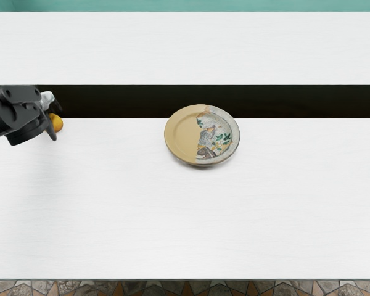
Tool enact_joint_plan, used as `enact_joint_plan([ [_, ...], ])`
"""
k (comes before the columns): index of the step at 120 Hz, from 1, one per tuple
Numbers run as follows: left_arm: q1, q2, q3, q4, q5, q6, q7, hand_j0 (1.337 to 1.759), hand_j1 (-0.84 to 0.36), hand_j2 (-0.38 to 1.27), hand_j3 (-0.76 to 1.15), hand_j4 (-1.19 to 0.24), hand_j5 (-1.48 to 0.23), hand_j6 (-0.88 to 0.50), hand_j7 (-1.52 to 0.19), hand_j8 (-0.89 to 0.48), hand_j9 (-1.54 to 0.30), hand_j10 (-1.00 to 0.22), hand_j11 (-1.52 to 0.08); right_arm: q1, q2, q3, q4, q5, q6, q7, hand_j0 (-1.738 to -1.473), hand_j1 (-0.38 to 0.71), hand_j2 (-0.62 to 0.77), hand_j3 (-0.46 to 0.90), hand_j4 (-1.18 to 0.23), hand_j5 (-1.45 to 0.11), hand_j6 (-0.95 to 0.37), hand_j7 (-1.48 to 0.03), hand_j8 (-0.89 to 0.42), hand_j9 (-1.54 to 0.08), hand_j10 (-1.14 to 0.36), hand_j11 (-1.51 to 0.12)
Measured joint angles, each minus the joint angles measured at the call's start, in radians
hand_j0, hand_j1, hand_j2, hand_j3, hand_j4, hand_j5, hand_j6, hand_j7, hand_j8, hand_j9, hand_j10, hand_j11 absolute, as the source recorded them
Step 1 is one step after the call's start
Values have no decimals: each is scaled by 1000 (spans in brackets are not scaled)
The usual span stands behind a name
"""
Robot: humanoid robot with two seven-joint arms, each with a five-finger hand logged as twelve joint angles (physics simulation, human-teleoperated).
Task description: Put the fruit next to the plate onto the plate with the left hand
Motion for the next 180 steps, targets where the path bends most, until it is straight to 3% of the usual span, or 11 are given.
enact_joint_plan([
  [19,-1,1,0,0,-7,-13,0,1658,-213,96,0,-471,-609,-464,-610,-471,-610,-470,-610,0,0,0,0,0,0,0,-1658,-337,-2,0,-10,-13,-10,-13,-10,-13,-10,-13],
  [24,-5,2,0,0,-11,-46,2,1658,-301,117,0,-561,-685,-331,-756,-468,-678,-547,-707,-1,0,0,0,0,0,0,-1658,-337,-2,0,-10,-13,-10,-13,-10,-13,-10,-13],
  [31,-8,2,2,1,-15,-83,3,1668,-382,81,157,-675,-749,-90,-1038,-223,-965,-627,-814,0,0,0,0,0,0,0,-1658,-337,-2,0,-10,-13,-10,-13,-10,-13,-10,-13],
  [49,-5,2,0,4,-10,-114,2,1681,-482,-24,488,-462,-1006,152,-1289,55,-1309,-724,-986,-1,0,0,0,0,0,0,-1658,-337,-2,0,-10,-13,-10,-13,-10,-13,-10,-13],
  [53,-10,2,2,3,-14,-120,5,1635,-490,30,387,-462,-1051,139,-1264,18,-1251,-747,-1006,0,0,0,0,0,0,0,-1658,-337,-2,0,-10,-13,-10,-13,-10,-13,-10,-13],
  [64,-21,11,-2,1,-24,-133,6,1640,-496,175,233,-510,-1061,4,-1077,-82,-1154,-754,-1060,0,0,0,0,0,0,0,-1658,-337,-2,0,-10,-13,-10,-13,-10,-13,-10,-13],
  [68,-22,14,-14,0,-27,-139,10,1641,-493,218,198,-541,-1058,72,-1138,-102,-1152,-764,-1075,0,0,0,0,0,0,0,-1658,-337,-2,0,-10,-13,-10,-13,-10,-13,-10,-13],
  [106,-143,99,-169,-2,-108,-357,10,1635,-468,382,42,-643,-1075,-244,-1126,-211,-1196,-819,-1190,0,0,0,0,0,0,0,-1658,-337,-2,0,-10,-13,-10,-13,-10,-13,-10,-13],
  [153,-82,27,-639,-2,-134,-465,3,1644,-313,92,6,-836,-1093,-282,-1131,-331,-1176,-897,-1194,0,0,0,0,0,0,0,-1658,-337,-2,0,-10,-13,-10,-13,-10,-13,-10,-13],
  [165,-25,-35,-716,-4,-133,-479,2,1648,-339,391,4,-846,-1116,-336,-1132,-398,-1168,-956,-1176,0,0,0,0,0,0,0,-1658,-337,-2,0,-10,-13,-10,-13,-10,-13,-10,-13],
  [180,-14,-64,-767,-7,-130,-560,2,1650,-309,441,2,-846,-1150,-387,-1132,-464,-1160,-991,-1166,0,0,0,0,0,0,0,-1658,-337,-2,0,-10,-13,-10,-13,-10,-13,-10,-13],
])
